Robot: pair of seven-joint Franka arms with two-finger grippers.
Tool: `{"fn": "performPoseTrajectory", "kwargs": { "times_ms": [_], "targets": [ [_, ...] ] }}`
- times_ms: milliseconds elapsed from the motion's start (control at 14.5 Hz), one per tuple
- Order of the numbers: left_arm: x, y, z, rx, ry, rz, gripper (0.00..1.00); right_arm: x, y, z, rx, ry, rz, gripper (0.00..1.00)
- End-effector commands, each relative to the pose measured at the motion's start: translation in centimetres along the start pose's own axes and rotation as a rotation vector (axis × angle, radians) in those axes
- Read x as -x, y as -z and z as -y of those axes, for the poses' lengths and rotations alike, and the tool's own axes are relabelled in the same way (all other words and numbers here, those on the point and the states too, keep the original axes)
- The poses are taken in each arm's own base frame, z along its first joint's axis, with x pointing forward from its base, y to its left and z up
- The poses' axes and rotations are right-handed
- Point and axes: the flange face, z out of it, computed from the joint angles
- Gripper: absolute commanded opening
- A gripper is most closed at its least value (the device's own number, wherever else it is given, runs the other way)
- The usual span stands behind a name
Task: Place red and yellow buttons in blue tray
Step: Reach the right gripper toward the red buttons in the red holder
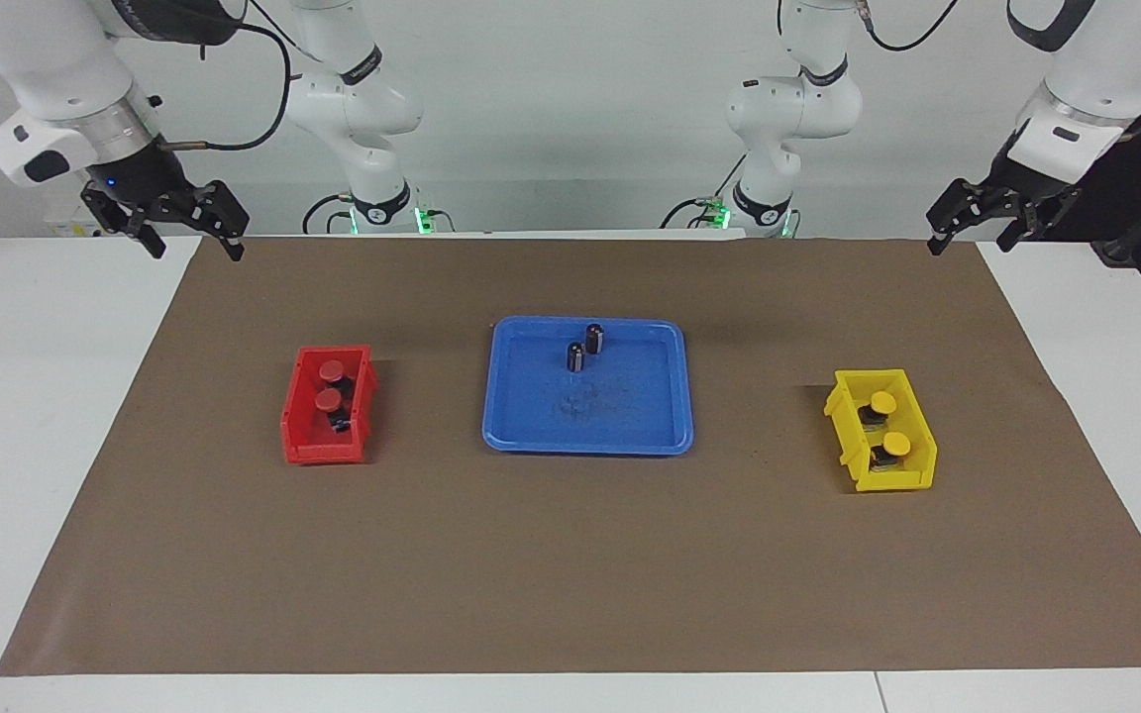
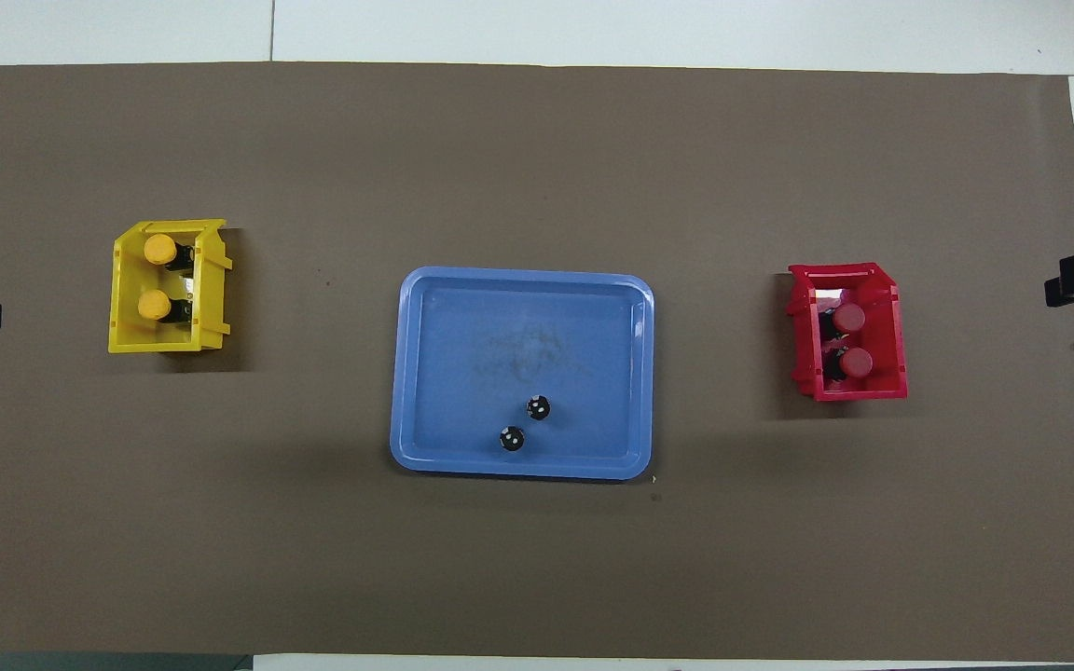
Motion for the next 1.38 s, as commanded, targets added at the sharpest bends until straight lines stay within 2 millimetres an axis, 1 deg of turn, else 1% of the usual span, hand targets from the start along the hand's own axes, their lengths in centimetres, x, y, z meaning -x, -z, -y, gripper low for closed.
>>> {"fn": "performPoseTrajectory", "kwargs": {
  "times_ms": [0, 276, 552, 621, 690, 828, 897, 966, 1034, 1172, 1241, 1310],
  "targets": [
    [0.9, 0.0, 0.1, -0.026, 0.009, 0.006, 1.00, 0.0, 0.2, -0.3, 0.006, 0.019, 0.009, 1.00],
    [0.9, 0.0, 0.2, -0.026, 0.011, 0.006, 1.00, 0.0, 0.2, -0.1, 0.006, 0.021, 0.010, 1.00],
    [0.9, 0.0, 0.1, -0.026, 0.009, 0.006, 1.00, 0.4, -0.7, 0.2, 0.006, 0.024, 0.018, 1.00],
    [0.9, 0.0, 0.2, -0.026, 0.011, 0.006, 1.00, 0.1, -0.5, 0.5, 0.007, 0.033, -0.005, 1.00],
    [0.9, 0.0, 0.1, -0.026, 0.009, 0.006, 1.00, -0.2, -1.0, 0.8, 0.007, 0.041, -0.026, 1.00],
    [0.9, 0.0, 0.1, -0.026, 0.009, 0.006, 1.00, 0.7, -4.5, 3.0, -0.002, 0.077, -0.079, 1.00],
    [0.9, 0.0, 0.2, -0.026, 0.011, 0.006, 1.00, 1.3, -6.9, 4.0, -0.006, 0.095, -0.097, 1.00],
    [0.9, 0.0, 0.2, -0.026, 0.011, 0.006, 1.00, 1.3, -8.9, 4.5, -0.009, 0.098, -0.106, 1.00],
    [0.9, 0.0, 0.2, -0.026, 0.011, 0.006, 1.00, 0.8, -10.3, 4.6, -0.020, 0.095, -0.108, 0.96],
    [0.9, 0.0, 0.1, -0.026, 0.009, 0.006, 1.00, -1.2, -13.6, 4.7, -0.030, 0.094, -0.091, 0.89],
    [0.9, 0.0, 0.1, -0.026, 0.009, 0.006, 1.00, -2.2, -15.7, 4.6, -0.031, 0.092, -0.085, 0.84],
    [1.0, 0.3, -0.2, -0.026, 0.002, -0.001, 1.00, -2.8, -17.6, 4.7, -0.030, 0.090, -0.093, 0.80]
  ]
}}
